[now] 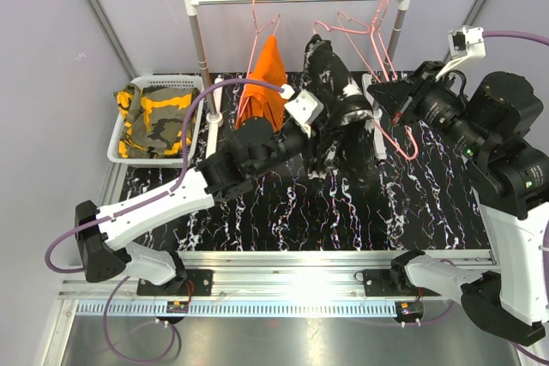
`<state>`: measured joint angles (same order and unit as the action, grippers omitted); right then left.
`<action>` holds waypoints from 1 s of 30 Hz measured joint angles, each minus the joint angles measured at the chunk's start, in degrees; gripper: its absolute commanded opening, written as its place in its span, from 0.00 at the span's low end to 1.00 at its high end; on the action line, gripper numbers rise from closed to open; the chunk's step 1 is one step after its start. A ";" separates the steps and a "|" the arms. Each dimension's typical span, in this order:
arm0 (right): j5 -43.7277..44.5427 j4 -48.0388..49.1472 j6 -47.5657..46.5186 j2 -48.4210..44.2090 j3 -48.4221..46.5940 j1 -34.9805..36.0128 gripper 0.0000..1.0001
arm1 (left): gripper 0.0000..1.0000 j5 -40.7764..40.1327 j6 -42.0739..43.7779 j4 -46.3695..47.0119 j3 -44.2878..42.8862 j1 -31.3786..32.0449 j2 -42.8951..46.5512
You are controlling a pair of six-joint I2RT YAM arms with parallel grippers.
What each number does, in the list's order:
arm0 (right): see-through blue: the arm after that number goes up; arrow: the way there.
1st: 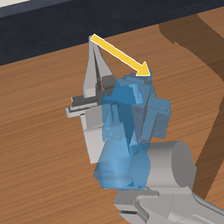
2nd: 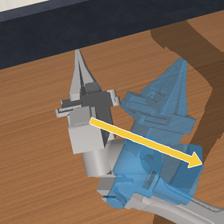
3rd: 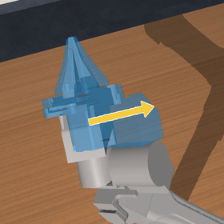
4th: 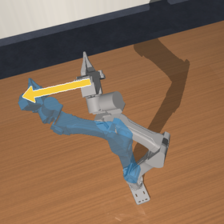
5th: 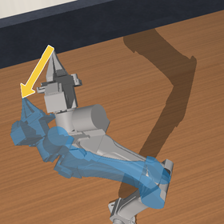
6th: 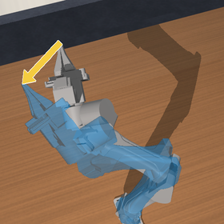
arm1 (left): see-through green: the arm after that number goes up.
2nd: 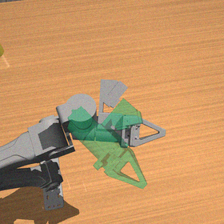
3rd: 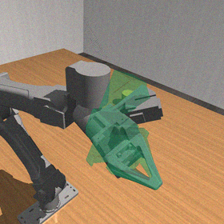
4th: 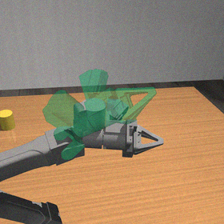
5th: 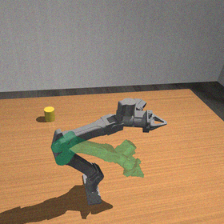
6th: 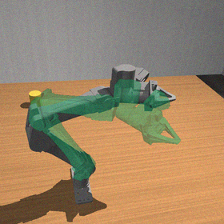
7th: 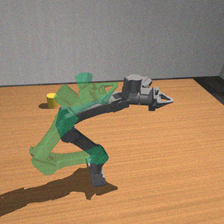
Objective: Remove the trousers from the hanger
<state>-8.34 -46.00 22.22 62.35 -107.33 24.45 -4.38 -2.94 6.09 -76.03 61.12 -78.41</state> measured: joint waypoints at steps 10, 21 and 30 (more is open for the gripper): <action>-1.46 0.76 0.79 0.28 -1.46 -0.13 0.00 | 0.43 3.61 0.09 -1.99 -8.44 0.33 -5.14; -1.88 1.03 1.22 0.26 -1.75 -0.24 0.00 | 0.54 -10.91 1.62 -1.64 -13.86 4.61 -11.04; -2.08 1.14 1.14 0.13 -1.66 -0.24 0.00 | 0.42 -20.41 4.44 -0.15 -15.78 6.64 -12.83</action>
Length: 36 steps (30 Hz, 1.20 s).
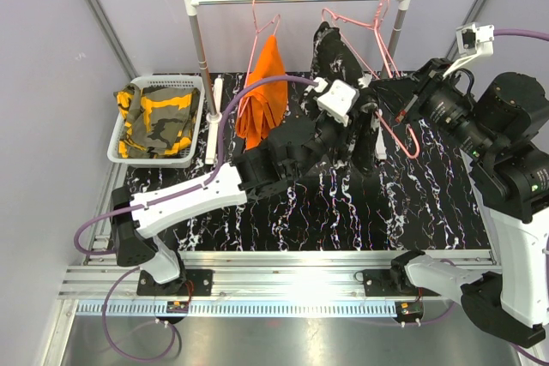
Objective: Remove the trousers from the hanger
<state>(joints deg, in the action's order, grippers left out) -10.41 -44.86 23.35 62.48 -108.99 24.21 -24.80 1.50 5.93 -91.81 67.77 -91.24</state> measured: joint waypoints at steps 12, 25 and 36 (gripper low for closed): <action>3.93 -0.28 -2.69 0.31 1.16 0.00 0.00 | 0.50 -0.37 1.51 0.17 3.67 0.07 2.40; 5.03 -1.75 -3.72 2.73 0.28 0.00 0.00 | 0.89 -2.62 3.61 0.28 10.36 0.07 6.03; 6.32 -1.90 -4.63 3.69 -3.63 0.00 0.00 | 0.99 -2.93 4.35 4.20 25.97 2.25 9.07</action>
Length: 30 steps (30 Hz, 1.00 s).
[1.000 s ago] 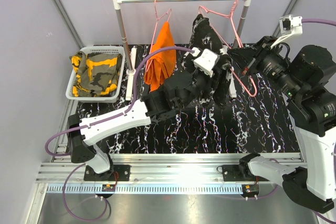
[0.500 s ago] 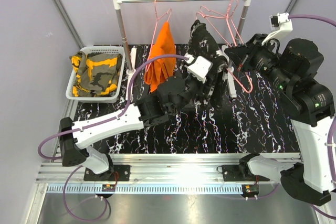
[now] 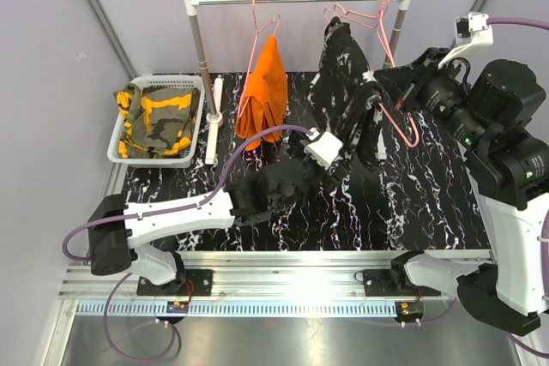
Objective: Remove the trousers from the hanger
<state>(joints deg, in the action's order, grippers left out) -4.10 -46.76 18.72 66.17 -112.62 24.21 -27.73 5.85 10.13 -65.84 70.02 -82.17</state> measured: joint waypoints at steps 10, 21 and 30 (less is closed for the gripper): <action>-0.09 -0.22 0.09 -0.07 -1.49 0.00 0.00 | 0.99 -5.55 1.86 6.91 0.33 0.00 -3.30; -1.11 -0.46 0.15 -0.48 -2.14 0.00 0.00 | 0.83 -11.87 5.49 9.29 0.33 0.00 -7.89; -1.66 -0.44 1.05 -0.61 -2.08 0.00 0.00 | 0.92 -14.82 6.99 12.04 -1.31 0.00 -8.63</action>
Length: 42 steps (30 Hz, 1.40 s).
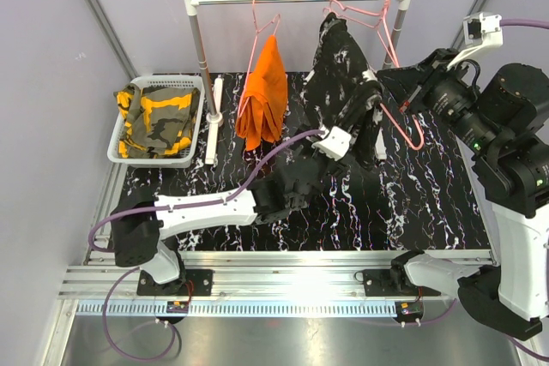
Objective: Remove the trousers from the hanger
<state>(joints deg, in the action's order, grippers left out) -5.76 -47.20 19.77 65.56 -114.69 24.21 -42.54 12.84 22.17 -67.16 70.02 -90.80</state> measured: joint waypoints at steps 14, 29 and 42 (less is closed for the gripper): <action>-2.03 0.74 1.77 -0.83 3.61 0.00 0.00 | 0.86 -3.56 -0.66 1.92 -13.07 0.00 -3.15; -3.43 3.52 2.14 -0.87 6.80 0.00 0.00 | 0.59 -4.42 1.88 1.46 -22.16 0.57 -5.05; -4.20 6.60 2.62 -1.46 11.72 0.00 0.00 | 0.00 -6.38 4.70 4.11 -22.40 1.57 -5.07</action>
<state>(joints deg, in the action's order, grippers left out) -9.96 -40.60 22.39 64.10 -102.98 24.21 -48.93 17.54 26.28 -89.56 71.59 -95.88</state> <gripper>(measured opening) 0.088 0.072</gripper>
